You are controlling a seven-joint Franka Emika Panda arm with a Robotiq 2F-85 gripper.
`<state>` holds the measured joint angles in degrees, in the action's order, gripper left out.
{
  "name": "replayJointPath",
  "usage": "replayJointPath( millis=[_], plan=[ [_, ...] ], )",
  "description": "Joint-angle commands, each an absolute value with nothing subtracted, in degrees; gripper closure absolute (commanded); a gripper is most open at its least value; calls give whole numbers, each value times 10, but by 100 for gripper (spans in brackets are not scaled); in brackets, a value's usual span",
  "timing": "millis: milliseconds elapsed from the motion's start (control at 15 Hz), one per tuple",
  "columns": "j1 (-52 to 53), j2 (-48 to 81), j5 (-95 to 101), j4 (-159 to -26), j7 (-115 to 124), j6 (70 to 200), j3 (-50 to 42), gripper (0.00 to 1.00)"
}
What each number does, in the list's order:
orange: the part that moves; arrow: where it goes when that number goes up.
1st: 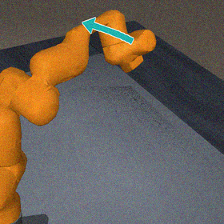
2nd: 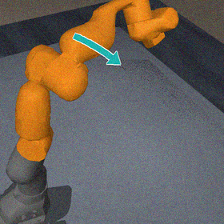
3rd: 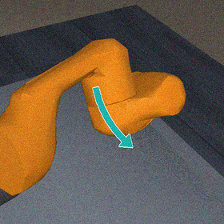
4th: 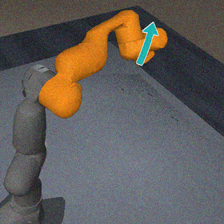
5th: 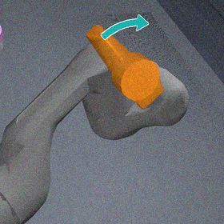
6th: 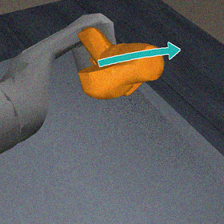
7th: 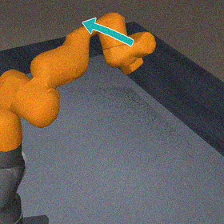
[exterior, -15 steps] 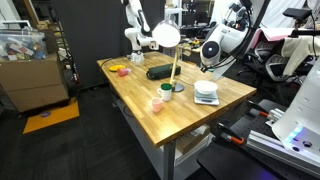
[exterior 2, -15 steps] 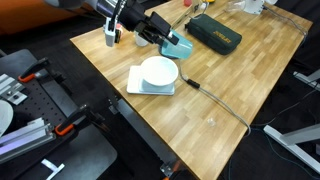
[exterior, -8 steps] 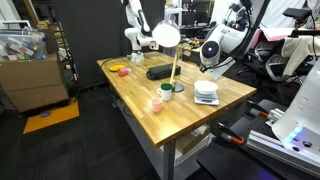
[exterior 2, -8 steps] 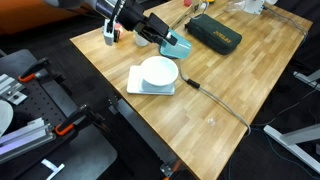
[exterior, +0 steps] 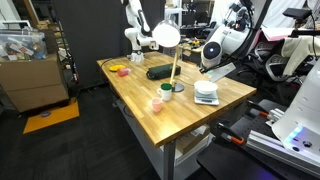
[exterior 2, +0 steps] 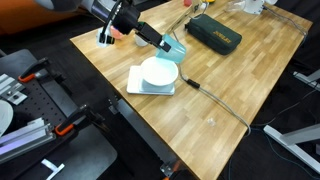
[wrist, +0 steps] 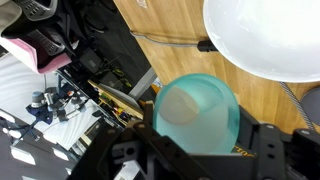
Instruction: Pour the contents of the cup into the bowl
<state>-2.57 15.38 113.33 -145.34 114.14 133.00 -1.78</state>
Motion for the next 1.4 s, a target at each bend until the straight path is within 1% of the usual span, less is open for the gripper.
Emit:
replayJointPath(
  millis=[0, 667, 1333],
  plan=[
    [-29, 156, 1133, -1459, 1133, 1298, -2, 48],
    [-6, 200, 1129, -1445, 1106, 1223, 38, 48],
    [-4, 268, 1136, -1406, 1084, 1159, 42, 48]
  ],
)
